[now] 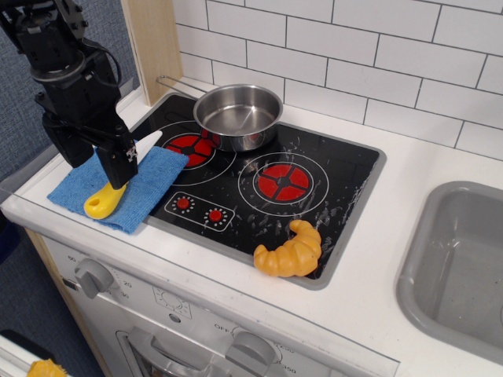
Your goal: Move the silver pan to the right stove burner closer to the crescent.
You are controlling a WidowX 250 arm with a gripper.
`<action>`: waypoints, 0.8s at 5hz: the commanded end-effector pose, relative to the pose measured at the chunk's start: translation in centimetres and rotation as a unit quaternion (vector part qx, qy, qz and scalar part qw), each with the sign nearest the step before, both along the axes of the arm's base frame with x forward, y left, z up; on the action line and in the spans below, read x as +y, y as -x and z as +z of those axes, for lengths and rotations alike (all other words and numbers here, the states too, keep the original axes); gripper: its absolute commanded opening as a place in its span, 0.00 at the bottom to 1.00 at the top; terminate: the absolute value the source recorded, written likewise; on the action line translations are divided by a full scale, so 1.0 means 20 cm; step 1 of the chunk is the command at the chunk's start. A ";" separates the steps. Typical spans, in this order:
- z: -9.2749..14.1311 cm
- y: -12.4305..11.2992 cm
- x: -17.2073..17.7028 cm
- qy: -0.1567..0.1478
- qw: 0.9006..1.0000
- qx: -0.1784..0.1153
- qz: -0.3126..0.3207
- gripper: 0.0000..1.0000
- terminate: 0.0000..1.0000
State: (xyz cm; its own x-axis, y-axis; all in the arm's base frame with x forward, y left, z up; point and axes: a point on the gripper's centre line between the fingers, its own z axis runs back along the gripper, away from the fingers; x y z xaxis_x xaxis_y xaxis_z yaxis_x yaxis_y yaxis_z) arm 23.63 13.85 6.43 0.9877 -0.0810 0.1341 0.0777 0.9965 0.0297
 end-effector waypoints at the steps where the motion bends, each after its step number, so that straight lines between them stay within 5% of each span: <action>1: 0.00 0.00 0.00 0.000 1.000 0.000 0.000 1.00 0.00; 4: 0.22 -0.36 -0.18 0.035 0.997 -0.064 -0.007 1.00 0.00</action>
